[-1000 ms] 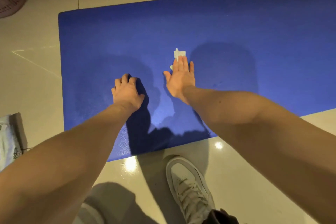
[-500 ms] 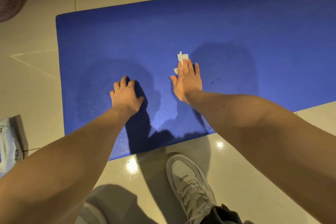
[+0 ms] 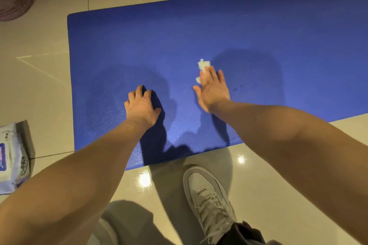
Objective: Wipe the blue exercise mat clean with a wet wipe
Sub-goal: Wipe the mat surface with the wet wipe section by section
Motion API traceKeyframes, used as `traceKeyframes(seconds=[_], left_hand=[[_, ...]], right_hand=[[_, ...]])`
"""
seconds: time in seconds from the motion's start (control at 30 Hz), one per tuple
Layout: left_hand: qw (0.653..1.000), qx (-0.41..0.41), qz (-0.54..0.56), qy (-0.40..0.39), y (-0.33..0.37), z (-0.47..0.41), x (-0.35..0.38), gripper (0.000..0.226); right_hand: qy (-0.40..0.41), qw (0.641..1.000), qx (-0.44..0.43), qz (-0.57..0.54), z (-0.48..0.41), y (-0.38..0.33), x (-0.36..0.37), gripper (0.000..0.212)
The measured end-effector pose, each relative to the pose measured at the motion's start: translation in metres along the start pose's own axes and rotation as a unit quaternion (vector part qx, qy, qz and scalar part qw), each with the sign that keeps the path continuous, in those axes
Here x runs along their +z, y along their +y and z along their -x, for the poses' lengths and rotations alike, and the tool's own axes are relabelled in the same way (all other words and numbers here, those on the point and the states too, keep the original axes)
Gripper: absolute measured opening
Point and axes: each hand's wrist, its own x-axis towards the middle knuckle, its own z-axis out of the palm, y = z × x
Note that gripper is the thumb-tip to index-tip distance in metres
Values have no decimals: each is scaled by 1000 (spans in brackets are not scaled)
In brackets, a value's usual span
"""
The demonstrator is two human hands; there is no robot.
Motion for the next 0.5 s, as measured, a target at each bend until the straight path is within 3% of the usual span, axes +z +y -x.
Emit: traceKeyframes(seconds=[0.13, 0.2, 0.27, 0.33, 0.5], left_hand=[[1000, -2, 5, 2, -2, 10, 4, 77], [1000, -7, 5, 1, -1, 14, 6, 77], [1000, -8, 5, 5, 1, 19, 7, 76], [1000, -8, 3, 6, 1, 25, 9, 75], [1000, -11, -14, -5, -5, 38, 13, 77]], right_hand=[[-22, 997, 72, -31, 7, -19, 4, 74], [17, 997, 27, -72, 23, -54, 11, 68], [2, 995, -46, -88, 42, -87, 19, 68], [-32, 995, -88, -16, 58, -108, 27, 71], [16, 993, -111, -21, 51, -60, 25, 72]])
